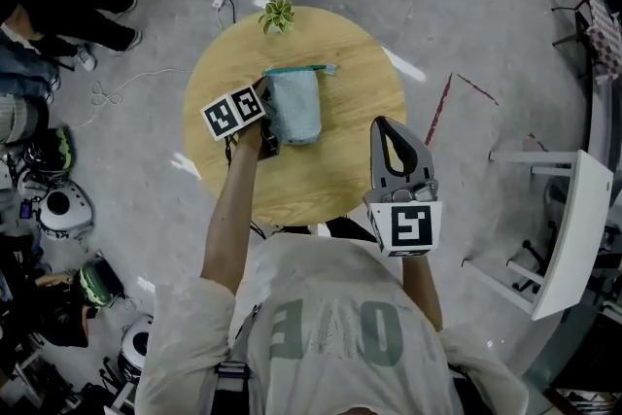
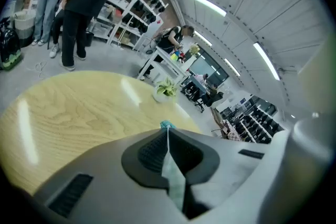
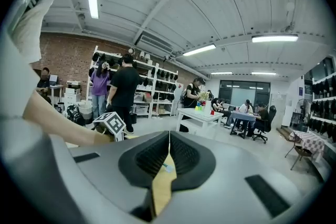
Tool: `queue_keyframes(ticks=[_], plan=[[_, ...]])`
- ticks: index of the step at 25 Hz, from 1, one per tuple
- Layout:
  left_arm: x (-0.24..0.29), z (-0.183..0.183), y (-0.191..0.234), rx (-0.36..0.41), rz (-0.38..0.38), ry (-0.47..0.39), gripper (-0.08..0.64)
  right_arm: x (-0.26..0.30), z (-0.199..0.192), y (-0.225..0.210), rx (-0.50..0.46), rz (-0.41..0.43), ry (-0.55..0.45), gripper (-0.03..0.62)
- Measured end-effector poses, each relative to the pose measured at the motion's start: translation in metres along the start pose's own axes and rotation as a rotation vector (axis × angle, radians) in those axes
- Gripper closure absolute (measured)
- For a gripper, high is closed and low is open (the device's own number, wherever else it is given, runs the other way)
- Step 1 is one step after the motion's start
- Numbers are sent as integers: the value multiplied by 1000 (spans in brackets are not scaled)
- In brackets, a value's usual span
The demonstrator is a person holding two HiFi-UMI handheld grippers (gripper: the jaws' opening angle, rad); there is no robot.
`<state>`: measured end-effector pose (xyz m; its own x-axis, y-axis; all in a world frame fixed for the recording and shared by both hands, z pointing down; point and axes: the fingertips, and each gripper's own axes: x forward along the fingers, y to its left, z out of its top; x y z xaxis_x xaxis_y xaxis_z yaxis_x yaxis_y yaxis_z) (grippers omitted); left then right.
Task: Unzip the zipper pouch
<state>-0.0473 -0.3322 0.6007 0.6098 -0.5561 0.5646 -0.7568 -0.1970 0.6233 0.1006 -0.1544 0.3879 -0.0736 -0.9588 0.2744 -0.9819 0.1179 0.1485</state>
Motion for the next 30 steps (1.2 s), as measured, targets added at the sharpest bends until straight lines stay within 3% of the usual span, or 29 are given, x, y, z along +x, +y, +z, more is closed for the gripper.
queue_keyframes(ticks=[10,20,25,30], plan=[[-62,87,-72,175,-83,-246,529,4,54,2,-39,46,-154,563],[-187,181,-160,356,-179,-623,531,5,117,9,-37,136,-323,562],[-259,195,-197,527,-162,-777,529,2,144,22,26,194,-371,561],[-312,179,-219,710,-84,-891,531,-2,160,44,52,267,-397,561]])
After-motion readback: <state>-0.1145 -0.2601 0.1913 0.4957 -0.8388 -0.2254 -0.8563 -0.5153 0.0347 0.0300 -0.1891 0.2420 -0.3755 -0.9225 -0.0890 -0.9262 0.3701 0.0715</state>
